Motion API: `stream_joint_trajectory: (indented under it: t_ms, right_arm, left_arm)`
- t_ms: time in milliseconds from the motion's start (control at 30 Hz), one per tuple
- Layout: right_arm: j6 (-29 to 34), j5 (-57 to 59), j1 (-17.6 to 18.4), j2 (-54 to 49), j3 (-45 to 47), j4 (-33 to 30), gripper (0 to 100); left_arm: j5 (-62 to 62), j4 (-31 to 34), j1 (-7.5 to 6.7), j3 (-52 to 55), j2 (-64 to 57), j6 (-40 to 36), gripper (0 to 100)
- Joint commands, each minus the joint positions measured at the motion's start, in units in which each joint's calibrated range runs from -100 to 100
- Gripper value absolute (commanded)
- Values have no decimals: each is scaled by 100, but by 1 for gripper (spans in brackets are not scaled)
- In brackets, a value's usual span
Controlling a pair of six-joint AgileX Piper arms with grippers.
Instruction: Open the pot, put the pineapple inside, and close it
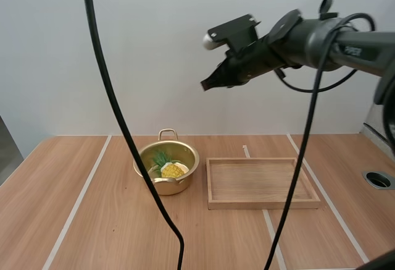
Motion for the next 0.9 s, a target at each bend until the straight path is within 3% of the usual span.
stream_joint_trajectory:
  t_ms: [0, 167, 267, 667, 867]
  right_arm:
    - [649, -695, -331, -482, -33, 20, 0]
    - [1346, -1647, -755, -1055, -6, 359, 0]
    - [1431, -2019, -899, -1376, -6, 583, 0]
    - [1320, -2248, -922, -2475, -6, 528, 0]
    - [1180, -2047, -922, -2554, -6, 442, 0]
  left_arm:
    - [160, 2, -6, 196, 34, 16, 0]
    - [492, 2, -6, 524, 34, 16, 0]
    - [730, 2, -6, 773, 34, 16, 0]
    - [1298, 268, 1, 2184, 12, -97, 0]
    - [1726, 246, 245, 2932, 12, -354, 0]
